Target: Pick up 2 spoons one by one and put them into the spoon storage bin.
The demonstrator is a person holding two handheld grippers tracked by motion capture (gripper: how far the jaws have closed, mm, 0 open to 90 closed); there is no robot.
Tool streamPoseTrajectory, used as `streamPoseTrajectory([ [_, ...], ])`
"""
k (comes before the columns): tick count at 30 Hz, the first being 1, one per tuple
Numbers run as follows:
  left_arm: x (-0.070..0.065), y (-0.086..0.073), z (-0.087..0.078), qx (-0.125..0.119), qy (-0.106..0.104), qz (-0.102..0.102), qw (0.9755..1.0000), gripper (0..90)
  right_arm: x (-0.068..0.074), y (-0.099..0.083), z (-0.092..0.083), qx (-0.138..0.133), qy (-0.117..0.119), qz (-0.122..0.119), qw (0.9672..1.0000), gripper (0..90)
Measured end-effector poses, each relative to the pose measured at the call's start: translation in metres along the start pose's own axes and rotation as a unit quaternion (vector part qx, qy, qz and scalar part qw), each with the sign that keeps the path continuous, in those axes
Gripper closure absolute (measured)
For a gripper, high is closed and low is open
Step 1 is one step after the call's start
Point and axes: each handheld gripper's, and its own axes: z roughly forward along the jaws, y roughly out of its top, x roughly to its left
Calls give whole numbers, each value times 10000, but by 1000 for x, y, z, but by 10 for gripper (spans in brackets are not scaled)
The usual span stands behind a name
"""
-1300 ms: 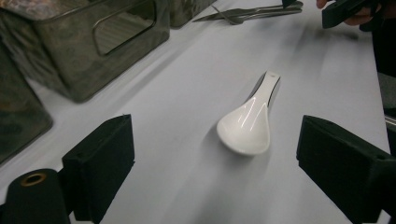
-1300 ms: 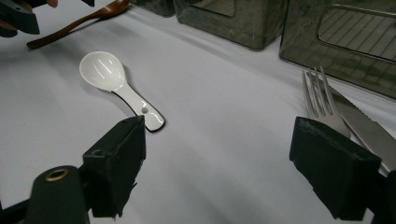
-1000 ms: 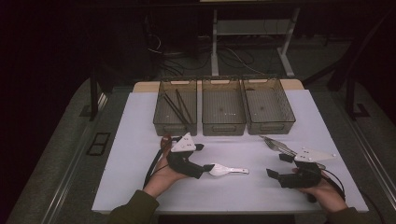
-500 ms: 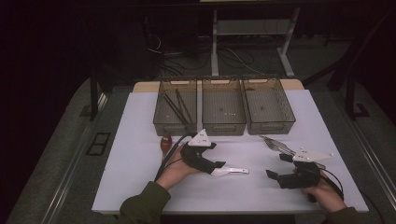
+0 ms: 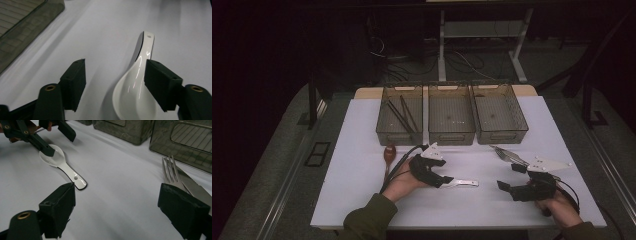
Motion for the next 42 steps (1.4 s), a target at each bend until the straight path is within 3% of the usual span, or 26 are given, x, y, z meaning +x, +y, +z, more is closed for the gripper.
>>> streamPoseTrajectory([
  [8, -1, -5, -1, 203, -143, -62, 9997, 422, -1, -1, 1, 16, -28, 19, 10000, 140],
  [18, -8, -4, 2, 421, -146, 257, 9987, 491, 0, -1, 2, 50, -46, -2, 10000, 140],
  [25, -13, -3, 2, 550, -294, 434, 9971, 558, 0, -1, 2, 76, -64, -6, 10000, 140],
  [31, -16, -3, 2, 565, -441, 442, 9964, 650, 0, -1, 2, 93, -79, -27, 9999, 140],
  [42, -17, -1, -1, 593, -444, 351, 9966, 766, 0, -1, 3, 107, -47, -28, 9999, 140],
])
